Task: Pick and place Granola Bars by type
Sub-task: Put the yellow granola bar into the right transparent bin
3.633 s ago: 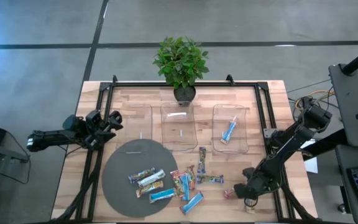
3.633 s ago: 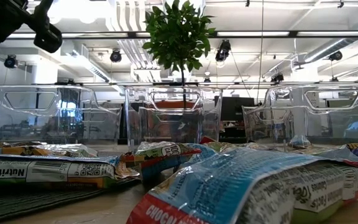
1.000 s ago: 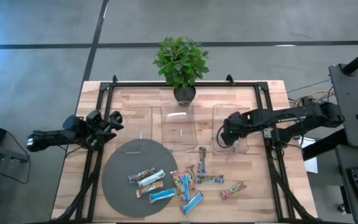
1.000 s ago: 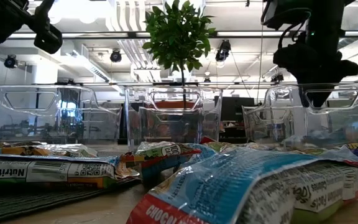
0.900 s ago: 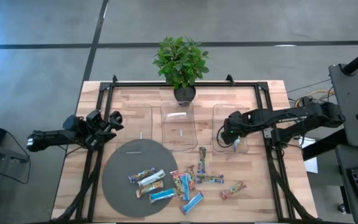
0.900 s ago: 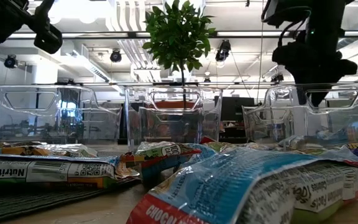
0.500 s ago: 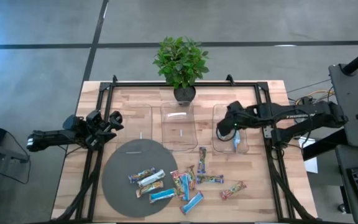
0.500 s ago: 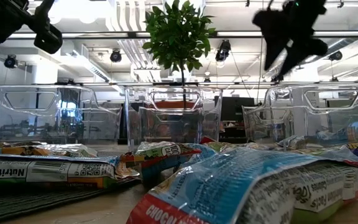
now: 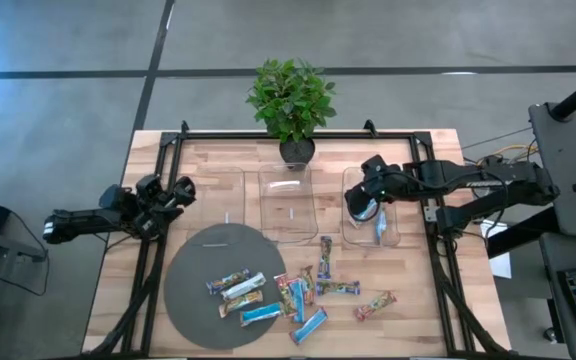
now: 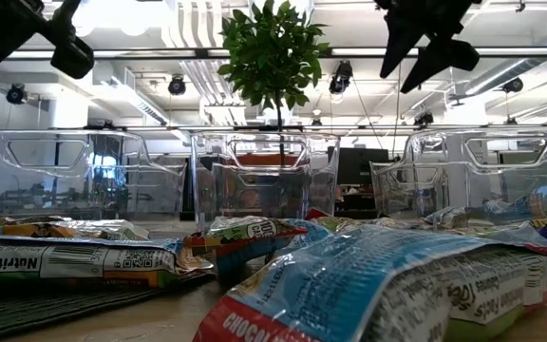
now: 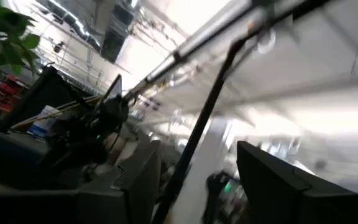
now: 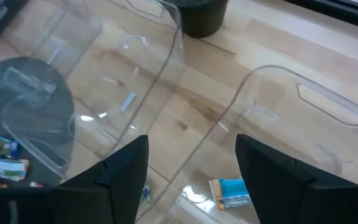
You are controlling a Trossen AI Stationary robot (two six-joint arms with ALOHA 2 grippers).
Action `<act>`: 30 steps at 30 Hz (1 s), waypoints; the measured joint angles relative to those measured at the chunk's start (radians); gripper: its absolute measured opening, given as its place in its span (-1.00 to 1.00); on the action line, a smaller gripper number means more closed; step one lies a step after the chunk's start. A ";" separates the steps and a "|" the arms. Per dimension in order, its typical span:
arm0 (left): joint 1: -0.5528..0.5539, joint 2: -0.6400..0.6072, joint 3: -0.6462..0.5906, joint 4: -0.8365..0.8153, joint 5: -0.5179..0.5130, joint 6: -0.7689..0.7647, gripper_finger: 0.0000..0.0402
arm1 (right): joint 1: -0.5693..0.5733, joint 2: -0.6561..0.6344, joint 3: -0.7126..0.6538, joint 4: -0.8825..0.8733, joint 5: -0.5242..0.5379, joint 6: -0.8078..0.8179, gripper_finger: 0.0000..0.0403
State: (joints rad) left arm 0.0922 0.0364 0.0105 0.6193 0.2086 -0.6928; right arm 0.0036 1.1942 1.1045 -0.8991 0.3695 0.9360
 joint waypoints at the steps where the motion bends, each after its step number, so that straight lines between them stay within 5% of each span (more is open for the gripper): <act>1: 0.000 0.000 0.000 0.025 -0.025 -0.045 -0.04 | 0.000 0.000 -0.006 -0.002 0.000 0.000 0.16; 6: 0.000 0.000 0.000 0.191 -0.211 -0.093 -0.04 | 0.000 0.001 -0.028 -0.001 -0.003 0.003 0.15; 11: 0.000 0.000 0.000 0.238 -0.351 0.050 -0.04 | 0.000 0.001 -0.028 -0.001 -0.003 0.000 0.16; 24: 0.000 0.000 0.000 0.218 -0.383 0.200 -0.04 | 0.000 0.001 -0.029 -0.001 -0.003 -0.003 0.16; 30: 0.000 0.000 0.000 0.218 -0.383 0.090 -0.04 | 0.000 0.001 -0.029 -0.001 -0.003 -0.005 0.15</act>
State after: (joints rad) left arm 0.0921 0.0364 0.0109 0.8375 -0.1745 -0.6032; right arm 0.0036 1.1950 1.0756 -0.9005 0.3669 0.9306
